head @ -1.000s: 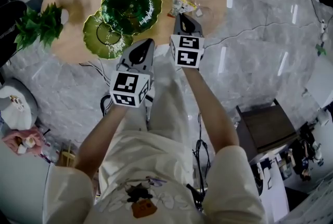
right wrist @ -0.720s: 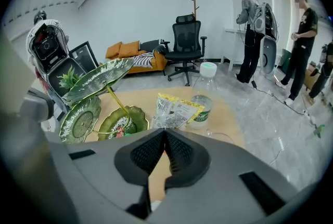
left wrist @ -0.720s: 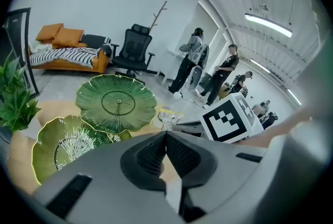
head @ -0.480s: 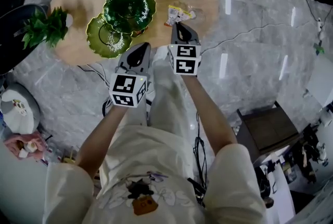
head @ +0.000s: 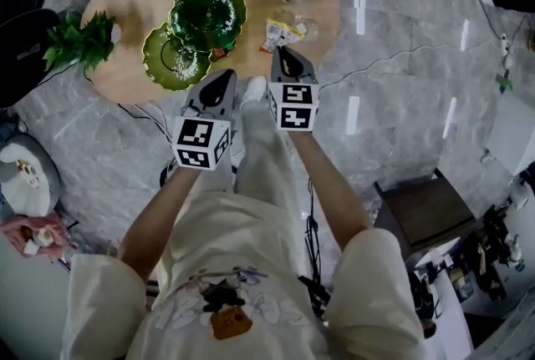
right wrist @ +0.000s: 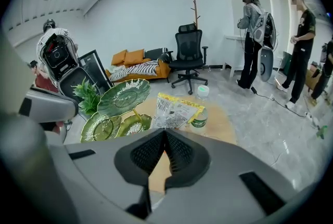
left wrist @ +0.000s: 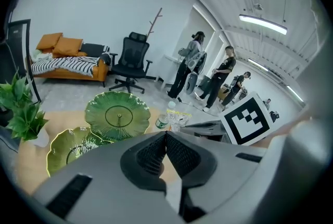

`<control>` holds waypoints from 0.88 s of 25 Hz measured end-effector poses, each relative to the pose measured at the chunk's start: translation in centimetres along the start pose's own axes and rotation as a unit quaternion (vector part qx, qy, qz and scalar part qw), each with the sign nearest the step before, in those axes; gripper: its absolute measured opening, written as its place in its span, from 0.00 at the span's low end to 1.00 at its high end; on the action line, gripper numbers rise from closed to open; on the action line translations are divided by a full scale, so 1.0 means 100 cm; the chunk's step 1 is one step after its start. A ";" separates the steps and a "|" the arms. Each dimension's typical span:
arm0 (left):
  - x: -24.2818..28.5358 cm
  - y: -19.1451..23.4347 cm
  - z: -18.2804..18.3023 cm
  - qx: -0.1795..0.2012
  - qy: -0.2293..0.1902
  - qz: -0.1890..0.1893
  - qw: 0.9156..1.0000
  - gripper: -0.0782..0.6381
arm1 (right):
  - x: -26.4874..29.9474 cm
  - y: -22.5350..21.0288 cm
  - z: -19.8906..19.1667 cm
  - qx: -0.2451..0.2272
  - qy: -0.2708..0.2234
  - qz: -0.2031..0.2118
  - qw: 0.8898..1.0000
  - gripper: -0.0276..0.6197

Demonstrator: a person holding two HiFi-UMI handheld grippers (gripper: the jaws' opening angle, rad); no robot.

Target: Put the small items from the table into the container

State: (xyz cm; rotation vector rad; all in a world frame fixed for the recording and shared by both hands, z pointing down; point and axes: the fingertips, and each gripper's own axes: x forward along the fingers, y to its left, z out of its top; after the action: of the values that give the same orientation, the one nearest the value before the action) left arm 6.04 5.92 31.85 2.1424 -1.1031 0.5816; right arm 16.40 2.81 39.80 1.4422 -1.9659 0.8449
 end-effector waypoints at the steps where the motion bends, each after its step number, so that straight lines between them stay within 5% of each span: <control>1: -0.002 0.000 0.002 0.000 -0.002 0.001 1.000 0.12 | -0.003 0.002 0.002 -0.002 -0.002 0.002 1.000 0.06; 22: -0.057 0.021 0.017 -0.021 -0.039 0.029 0.999 0.12 | -0.043 0.066 0.036 -0.029 -0.014 0.053 0.998 0.06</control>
State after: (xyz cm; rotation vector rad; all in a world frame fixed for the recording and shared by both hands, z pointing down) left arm 1.38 6.84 27.77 2.1189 -1.2124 0.5012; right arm 10.97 4.23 33.21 1.3341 -2.0868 0.8098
